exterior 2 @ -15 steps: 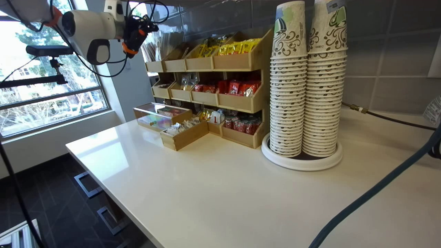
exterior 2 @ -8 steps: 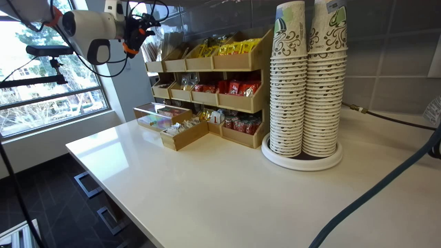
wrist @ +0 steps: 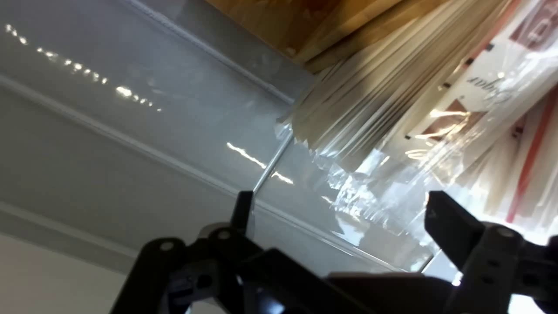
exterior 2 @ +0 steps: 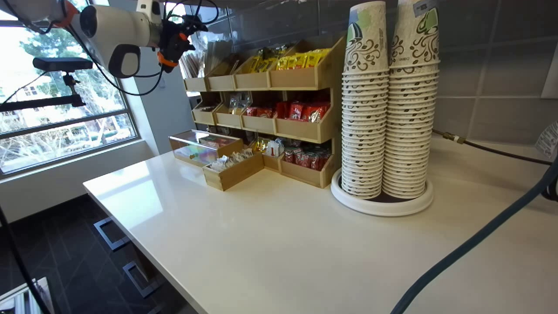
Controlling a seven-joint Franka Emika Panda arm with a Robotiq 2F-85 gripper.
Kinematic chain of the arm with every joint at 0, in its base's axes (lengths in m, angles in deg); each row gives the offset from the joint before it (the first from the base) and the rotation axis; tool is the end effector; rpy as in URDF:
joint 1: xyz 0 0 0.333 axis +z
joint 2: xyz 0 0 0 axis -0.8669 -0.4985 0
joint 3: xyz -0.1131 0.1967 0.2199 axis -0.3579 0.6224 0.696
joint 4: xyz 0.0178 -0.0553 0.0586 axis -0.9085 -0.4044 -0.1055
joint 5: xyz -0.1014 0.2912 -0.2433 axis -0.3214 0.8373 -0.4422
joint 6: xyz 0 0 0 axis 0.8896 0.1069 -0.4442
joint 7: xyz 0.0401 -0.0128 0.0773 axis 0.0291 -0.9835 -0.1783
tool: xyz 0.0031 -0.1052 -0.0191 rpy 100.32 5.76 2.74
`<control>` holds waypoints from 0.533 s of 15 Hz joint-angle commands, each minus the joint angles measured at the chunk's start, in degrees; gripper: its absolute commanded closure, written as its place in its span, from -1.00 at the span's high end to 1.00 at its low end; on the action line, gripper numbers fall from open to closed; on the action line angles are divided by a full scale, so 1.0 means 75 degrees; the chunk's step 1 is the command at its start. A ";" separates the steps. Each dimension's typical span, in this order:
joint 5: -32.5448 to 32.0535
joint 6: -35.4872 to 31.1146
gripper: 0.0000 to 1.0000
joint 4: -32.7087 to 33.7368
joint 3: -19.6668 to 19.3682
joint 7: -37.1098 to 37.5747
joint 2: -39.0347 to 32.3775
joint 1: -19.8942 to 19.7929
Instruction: Put the plastic on the rack
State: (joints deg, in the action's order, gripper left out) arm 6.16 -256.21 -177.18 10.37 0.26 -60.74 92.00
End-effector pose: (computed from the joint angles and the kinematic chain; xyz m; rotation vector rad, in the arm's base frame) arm 0.5620 0.2645 0.5532 1.9666 0.7876 1.9497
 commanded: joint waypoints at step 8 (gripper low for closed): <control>0.0016 0.2741 1.00 -0.1935 -0.0144 -0.0681 0.2254 -0.0111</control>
State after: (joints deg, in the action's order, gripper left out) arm 6.10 -241.10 -185.80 9.69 -2.72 -50.33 91.52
